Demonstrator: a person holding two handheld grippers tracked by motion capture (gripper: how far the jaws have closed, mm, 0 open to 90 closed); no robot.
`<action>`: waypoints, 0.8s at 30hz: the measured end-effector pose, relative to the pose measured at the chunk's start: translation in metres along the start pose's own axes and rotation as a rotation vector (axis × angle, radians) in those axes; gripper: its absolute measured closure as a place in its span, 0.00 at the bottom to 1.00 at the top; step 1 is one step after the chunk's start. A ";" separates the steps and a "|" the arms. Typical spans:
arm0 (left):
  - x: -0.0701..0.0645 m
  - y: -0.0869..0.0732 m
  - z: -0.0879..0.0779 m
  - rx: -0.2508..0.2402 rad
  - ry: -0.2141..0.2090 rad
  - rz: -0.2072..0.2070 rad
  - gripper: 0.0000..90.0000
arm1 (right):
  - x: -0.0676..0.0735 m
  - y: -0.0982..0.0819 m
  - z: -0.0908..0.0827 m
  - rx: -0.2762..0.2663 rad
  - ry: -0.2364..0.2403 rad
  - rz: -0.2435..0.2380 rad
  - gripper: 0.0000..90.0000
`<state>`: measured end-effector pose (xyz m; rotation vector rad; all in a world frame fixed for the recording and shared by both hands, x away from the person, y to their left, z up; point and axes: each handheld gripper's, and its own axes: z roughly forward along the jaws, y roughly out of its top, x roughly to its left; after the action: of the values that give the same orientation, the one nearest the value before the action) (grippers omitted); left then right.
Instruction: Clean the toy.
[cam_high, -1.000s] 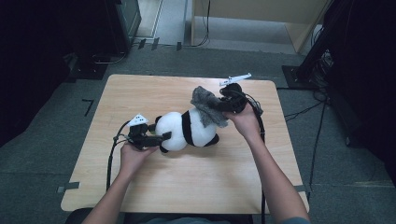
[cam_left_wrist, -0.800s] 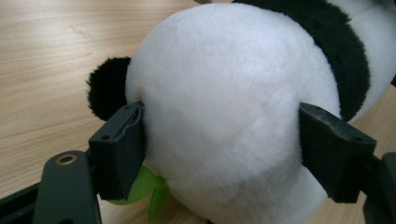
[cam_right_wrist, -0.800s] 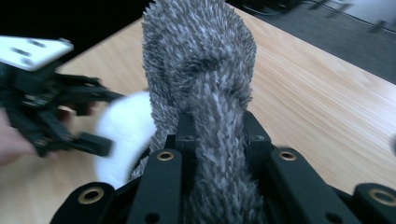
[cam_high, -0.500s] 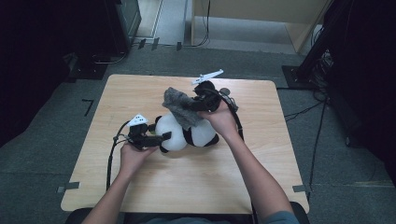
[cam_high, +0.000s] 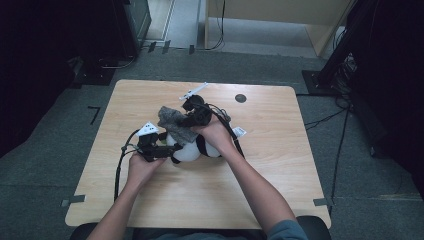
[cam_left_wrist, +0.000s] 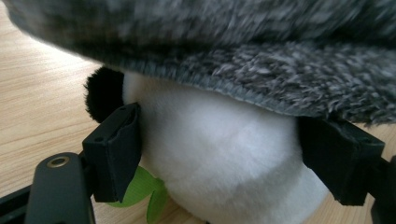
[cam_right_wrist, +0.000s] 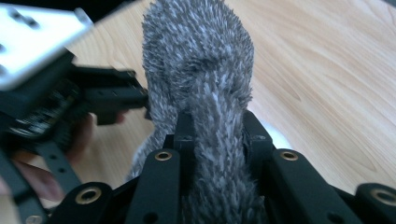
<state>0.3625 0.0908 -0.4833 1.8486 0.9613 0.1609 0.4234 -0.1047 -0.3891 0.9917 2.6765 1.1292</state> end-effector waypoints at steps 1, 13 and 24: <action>0.000 0.000 0.000 0.002 -0.001 0.001 0.20 | 0.000 -0.001 0.001 0.011 -0.007 -0.001 0.81; -0.002 0.001 0.000 0.019 0.019 -0.010 0.29 | -0.026 -0.021 -0.026 -0.002 -0.064 0.025 0.81; -0.001 0.001 -0.001 0.018 0.003 -0.007 0.30 | -0.053 -0.042 -0.073 -0.061 -0.121 0.066 0.81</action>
<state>0.3621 0.0909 -0.4822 1.8617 0.9743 0.1506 0.4200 -0.2031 -0.3730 1.1076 2.5181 1.1165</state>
